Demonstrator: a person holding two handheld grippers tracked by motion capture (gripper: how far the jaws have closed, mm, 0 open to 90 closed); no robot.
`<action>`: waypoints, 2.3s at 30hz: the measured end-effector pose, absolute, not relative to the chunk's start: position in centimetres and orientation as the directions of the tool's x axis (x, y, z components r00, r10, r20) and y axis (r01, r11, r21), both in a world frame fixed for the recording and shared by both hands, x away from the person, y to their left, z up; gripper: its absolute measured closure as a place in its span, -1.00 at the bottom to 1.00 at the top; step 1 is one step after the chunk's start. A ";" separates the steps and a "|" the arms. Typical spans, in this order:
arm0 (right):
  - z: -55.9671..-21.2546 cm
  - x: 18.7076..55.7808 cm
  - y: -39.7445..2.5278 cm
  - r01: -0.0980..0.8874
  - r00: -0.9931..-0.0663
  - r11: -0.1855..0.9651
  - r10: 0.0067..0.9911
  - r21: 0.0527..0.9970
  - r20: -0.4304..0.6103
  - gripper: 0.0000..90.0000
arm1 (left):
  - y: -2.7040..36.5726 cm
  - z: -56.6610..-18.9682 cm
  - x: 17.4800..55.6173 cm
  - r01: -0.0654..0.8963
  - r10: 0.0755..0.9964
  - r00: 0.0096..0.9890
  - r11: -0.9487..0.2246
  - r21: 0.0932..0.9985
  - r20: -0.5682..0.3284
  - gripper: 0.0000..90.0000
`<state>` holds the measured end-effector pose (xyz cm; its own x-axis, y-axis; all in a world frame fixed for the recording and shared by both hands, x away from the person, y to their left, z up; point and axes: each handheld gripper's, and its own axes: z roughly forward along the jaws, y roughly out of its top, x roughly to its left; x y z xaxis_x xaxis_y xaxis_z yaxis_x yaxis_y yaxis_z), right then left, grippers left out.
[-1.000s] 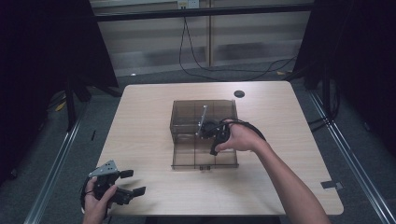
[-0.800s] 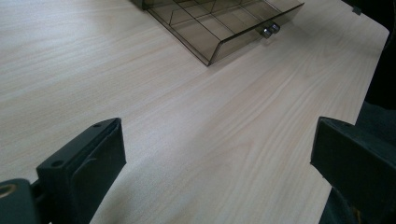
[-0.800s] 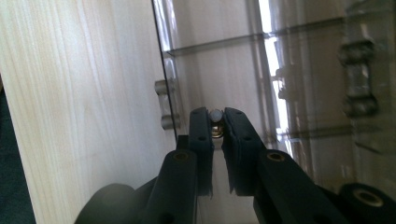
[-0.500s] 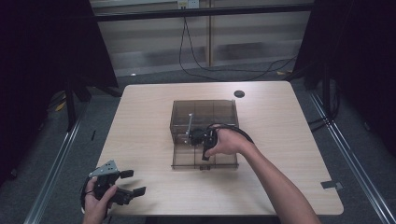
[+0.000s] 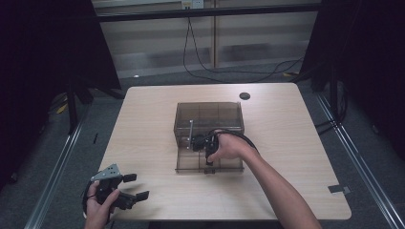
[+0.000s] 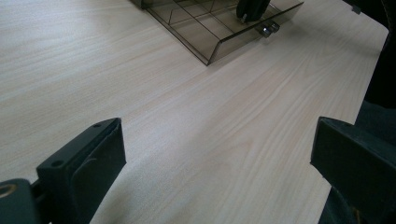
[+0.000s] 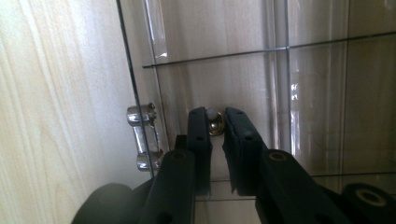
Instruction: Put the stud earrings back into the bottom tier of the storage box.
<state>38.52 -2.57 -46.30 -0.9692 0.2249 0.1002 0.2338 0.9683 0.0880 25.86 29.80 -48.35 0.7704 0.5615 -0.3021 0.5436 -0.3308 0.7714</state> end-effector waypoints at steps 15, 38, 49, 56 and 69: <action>-45.1 38.1 -3.4 0.260 -0.963 0.955 0.246 0.141 0.106 0.66 | 29.8 -48.4 25.9 0.544 0.562 0.770 -0.330 0.771 -0.302 -0.93; -42.0 36.6 -10.5 0.359 -0.933 0.902 0.347 0.240 0.091 0.61 | 29.7 -48.4 25.9 0.546 0.564 0.769 -0.335 0.768 -0.300 -0.93; -41.1 36.4 -15.3 0.426 -0.904 0.870 0.423 0.248 0.067 0.56 | 29.7 -48.4 25.9 0.549 0.565 0.768 -0.341 0.763 -0.300 -0.93; -41.8 36.7 -17.5 0.474 -0.879 0.851 0.474 0.227 0.055 0.54 | 29.7 -48.4 25.9 0.549 0.566 0.768 -0.341 0.763 -0.299 -0.93; -44.3 37.9 -20.5 0.522 -0.852 0.840 0.523 0.148 0.037 0.44 | 29.7 -48.4 25.9 0.549 0.567 0.767 -0.338 0.764 -0.300 -0.93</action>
